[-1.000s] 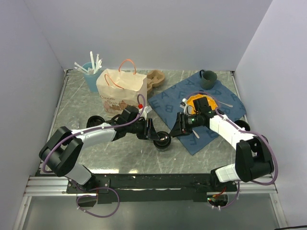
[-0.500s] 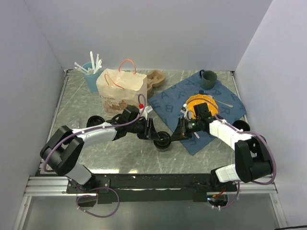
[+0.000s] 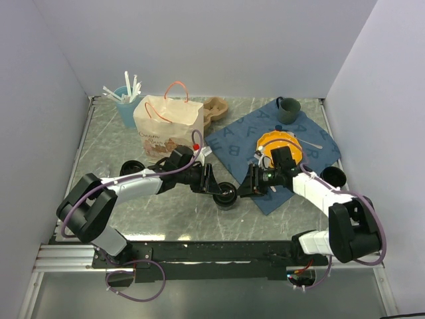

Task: Pack the takeout coffee

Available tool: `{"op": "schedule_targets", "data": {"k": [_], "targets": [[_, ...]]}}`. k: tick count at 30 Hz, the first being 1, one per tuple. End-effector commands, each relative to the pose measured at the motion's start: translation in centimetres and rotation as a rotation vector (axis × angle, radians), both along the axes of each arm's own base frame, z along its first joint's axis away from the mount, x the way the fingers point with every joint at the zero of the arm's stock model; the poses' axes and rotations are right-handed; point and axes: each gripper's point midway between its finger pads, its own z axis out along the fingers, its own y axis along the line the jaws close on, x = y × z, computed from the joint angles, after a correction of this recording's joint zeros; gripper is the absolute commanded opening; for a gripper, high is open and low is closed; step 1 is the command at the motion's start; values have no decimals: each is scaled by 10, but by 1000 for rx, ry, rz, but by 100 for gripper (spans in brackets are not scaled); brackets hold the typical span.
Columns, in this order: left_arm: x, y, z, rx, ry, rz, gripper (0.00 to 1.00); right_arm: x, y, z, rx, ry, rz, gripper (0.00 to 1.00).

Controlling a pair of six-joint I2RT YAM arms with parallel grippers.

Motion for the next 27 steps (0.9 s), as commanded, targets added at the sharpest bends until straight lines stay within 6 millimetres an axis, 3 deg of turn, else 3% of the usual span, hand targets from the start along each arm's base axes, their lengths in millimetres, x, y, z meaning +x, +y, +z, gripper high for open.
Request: {"op": "schedule_targets", "data": {"k": [1, 6, 11, 18, 27], "targets": [[-35, 51, -88, 334, 135, 1, 45, 11, -3, 19, -59, -107, 21, 49], [-34, 51, -87, 337, 130, -5, 44, 17, 5, 36, -7, -162, 71, 62], [-33, 51, -86, 339, 126, -10, 44, 25, 10, 46, -3, -197, 117, 62], [-32, 49, -85, 336, 125, -18, 44, 30, 11, 24, -82, -170, 162, 55], [-32, 48, -83, 333, 128, -21, 45, 15, 20, 4, -102, -129, 204, 48]]}}
